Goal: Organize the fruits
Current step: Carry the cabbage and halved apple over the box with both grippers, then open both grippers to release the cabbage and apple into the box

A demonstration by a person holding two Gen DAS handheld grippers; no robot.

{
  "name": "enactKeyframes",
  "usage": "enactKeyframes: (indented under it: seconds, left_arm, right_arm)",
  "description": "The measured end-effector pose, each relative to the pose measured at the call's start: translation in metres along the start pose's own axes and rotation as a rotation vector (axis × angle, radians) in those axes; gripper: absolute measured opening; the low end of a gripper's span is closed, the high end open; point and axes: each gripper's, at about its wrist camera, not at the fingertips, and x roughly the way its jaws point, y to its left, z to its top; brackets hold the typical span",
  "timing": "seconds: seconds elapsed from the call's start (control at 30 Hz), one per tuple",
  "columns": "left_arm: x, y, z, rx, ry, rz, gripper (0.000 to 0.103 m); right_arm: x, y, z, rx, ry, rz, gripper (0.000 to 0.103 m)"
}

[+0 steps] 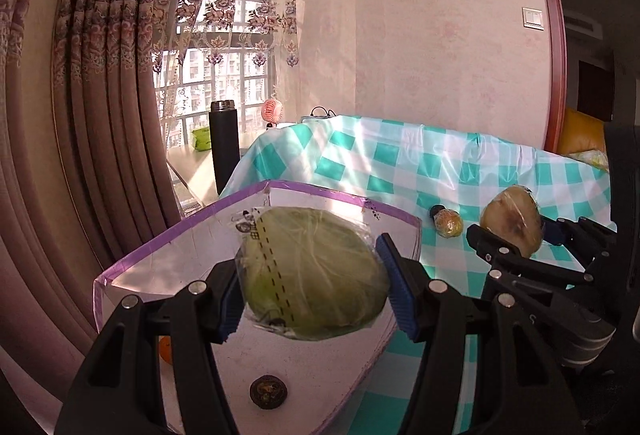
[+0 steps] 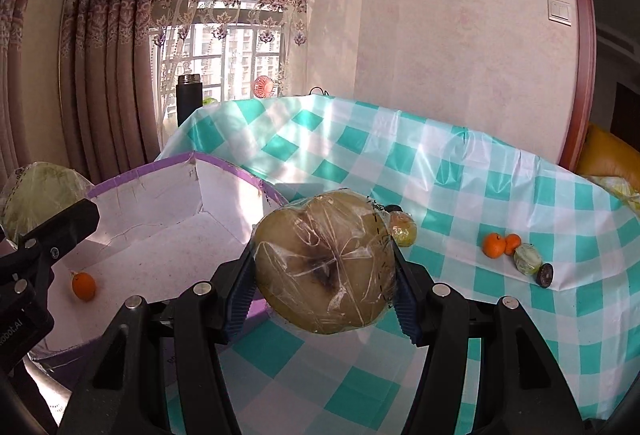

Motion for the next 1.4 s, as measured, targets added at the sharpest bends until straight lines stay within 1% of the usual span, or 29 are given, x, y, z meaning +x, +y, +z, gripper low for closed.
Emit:
enactKeyframes:
  seconds: [0.33, 0.53, 0.67, 0.73, 0.87, 0.97, 1.03, 1.1, 1.17, 1.3, 1.37, 1.4]
  left_arm:
    - [0.016, 0.036, -0.009, -0.035, 0.059, 0.046, 0.060]
    - [0.032, 0.058, -0.016, -0.040, 0.144, 0.076, 0.060]
    - [0.045, 0.073, -0.021, -0.038, 0.218, 0.094, 0.060]
    - [0.054, 0.078, -0.024, -0.030, 0.268, 0.101, 0.060]
    - [0.077, 0.088, -0.027, -0.021, 0.401, 0.060, 0.060]
    - [0.090, 0.091, -0.028, 0.029, 0.479, 0.066, 0.060]
    - [0.099, 0.092, -0.029, 0.061, 0.530, 0.056, 0.060]
    - [0.108, 0.092, -0.030, 0.085, 0.574, 0.037, 0.060]
    - [0.117, 0.093, -0.033, 0.103, 0.613, 0.034, 0.060]
    - [0.128, 0.094, -0.041, 0.114, 0.684, 0.013, 0.060]
    - [0.131, 0.096, -0.042, 0.098, 0.702, 0.003, 0.060]
    - [0.131, 0.098, -0.042, 0.088, 0.705, -0.001, 0.060]
  right_arm:
    - [0.017, 0.044, 0.022, -0.066, 0.009, 0.072, 0.059]
    - [0.038, 0.074, 0.035, -0.120, 0.058, 0.125, 0.059]
    - [0.059, 0.094, 0.038, -0.158, 0.139, 0.149, 0.059]
    - [0.073, 0.104, 0.037, -0.194, 0.214, 0.148, 0.059]
    - [0.107, 0.115, 0.032, -0.236, 0.382, 0.167, 0.059]
    - [0.127, 0.122, 0.025, -0.284, 0.476, 0.151, 0.059]
    - [0.138, 0.129, 0.018, -0.333, 0.535, 0.151, 0.059]
    - [0.146, 0.135, 0.011, -0.381, 0.573, 0.140, 0.059]
    - [0.150, 0.140, 0.004, -0.415, 0.594, 0.128, 0.058]
    - [0.155, 0.139, -0.001, -0.424, 0.632, 0.133, 0.059]
    - [0.154, 0.139, 0.000, -0.411, 0.638, 0.155, 0.059]
    - [0.154, 0.139, 0.000, -0.422, 0.640, 0.151, 0.059]
